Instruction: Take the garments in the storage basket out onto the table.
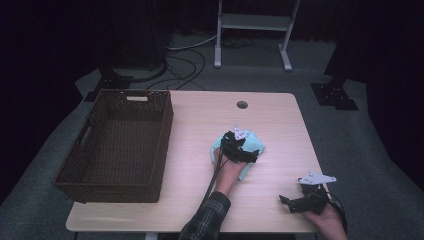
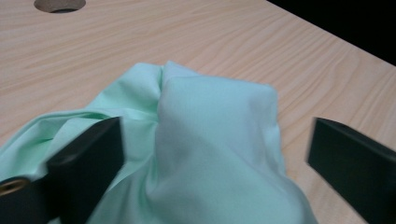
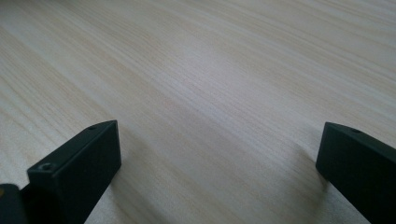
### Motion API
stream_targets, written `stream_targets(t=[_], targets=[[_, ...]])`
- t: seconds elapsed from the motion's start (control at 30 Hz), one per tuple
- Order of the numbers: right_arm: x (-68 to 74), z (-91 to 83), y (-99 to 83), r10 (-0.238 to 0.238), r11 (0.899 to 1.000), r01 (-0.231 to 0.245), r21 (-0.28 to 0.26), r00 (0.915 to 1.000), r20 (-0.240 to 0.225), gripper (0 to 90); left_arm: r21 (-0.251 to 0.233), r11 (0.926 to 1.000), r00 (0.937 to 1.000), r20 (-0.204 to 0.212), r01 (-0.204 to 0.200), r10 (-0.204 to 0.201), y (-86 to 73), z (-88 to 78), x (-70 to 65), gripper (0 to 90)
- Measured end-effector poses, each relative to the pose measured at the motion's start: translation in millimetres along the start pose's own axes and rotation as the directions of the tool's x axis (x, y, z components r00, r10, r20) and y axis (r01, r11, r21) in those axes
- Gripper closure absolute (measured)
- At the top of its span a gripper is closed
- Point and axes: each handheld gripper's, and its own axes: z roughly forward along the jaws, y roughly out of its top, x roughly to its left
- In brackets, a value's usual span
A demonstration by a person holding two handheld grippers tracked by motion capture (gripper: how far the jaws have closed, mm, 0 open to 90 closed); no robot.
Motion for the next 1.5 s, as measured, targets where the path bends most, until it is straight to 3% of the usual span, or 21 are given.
stream_targets(t=[0.23,0.47,0.7,0.93,1.13,1.4,1.5], targets=[[0.1,0.0,0.0,0.0,1.0,0.0,0.0,1.0,0.0,0.0,-0.005,0.9984,0.9984,-0.01,-0.056,0.056,14.6,-31.4,6.0,0.0],[0.1,0.0,0.0,0.0,1.0,0.0,0.0,1.0,0.0,0.0,0.007,0.9985,0.9975,-0.045,-0.055,0.055,14.6,-60.8,31.1,0.0],[0.1,0.1,0.0,-0.002,1.0,0.002,0.0,1.0,0.0,0.0,0.024,0.999,0.9921,-0.119,-0.037,0.04,1.8,-79.7,60.3,0.0],[0.1,0.1,0.0,-0.003,1.0,0.003,-0.001,1.0,0.0,0.0,0.069,0.9972,0.985,-0.168,-0.029,0.04,-16.4,-83.7,81.0,0.0],[0.1,0.1,0.0,-0.001,1.0,0.001,0.0,1.0,0.0,0.0,0.122,0.9925,0.9809,-0.193,0.002,0.022,-27.7,-77.2,92.1,0.0],[0.1,0.0,0.0,-0.001,1.0,0.001,0.0,1.0,0.0,0.0,0.214,0.9764,0.9756,-0.207,-0.029,0.074,-34.4,-64.1,91.0,0.0],[0.1,0.0,0.0,-0.001,1.0,0.001,0.0,1.0,-0.001,0.0,0.222,0.9745,0.9756,-0.205,-0.034,0.08,-34.7,-65.4,88.3,0.0]])
